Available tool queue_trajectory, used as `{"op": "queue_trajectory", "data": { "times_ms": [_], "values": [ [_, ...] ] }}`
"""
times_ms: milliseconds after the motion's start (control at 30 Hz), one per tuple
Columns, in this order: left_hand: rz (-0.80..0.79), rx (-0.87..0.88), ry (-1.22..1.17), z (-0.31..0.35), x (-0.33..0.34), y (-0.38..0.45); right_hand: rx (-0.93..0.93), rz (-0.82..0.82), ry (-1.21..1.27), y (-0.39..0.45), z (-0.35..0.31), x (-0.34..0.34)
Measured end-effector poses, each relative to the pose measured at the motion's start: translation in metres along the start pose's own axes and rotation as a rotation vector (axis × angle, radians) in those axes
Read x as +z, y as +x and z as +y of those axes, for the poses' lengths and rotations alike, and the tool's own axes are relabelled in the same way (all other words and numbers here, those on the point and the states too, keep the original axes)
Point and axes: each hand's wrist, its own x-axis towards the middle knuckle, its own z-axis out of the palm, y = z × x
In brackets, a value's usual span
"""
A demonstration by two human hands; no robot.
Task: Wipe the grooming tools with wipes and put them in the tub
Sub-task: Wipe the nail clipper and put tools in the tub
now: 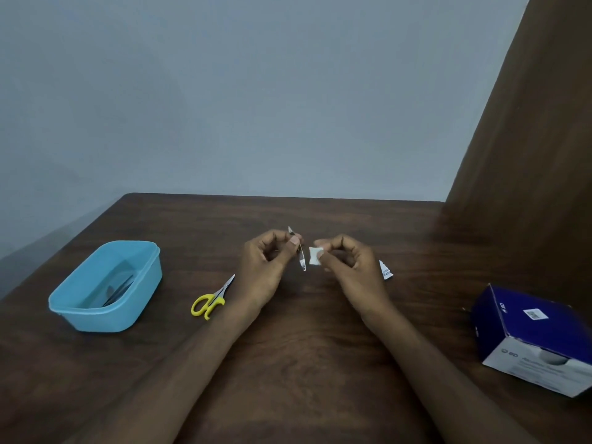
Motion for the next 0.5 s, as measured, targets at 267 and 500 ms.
{"op": "queue_trajectory", "data": {
  "times_ms": [267,500],
  "values": [
    [-0.166,0.003,0.124,-0.005,-0.005,-0.002,-0.010,0.021,0.078,0.000,0.000,0.001],
    [-0.438,0.014,0.230,0.004,-0.008,-0.006,-0.090,0.084,-0.217,0.004,0.007,-0.002]
  ]
}}
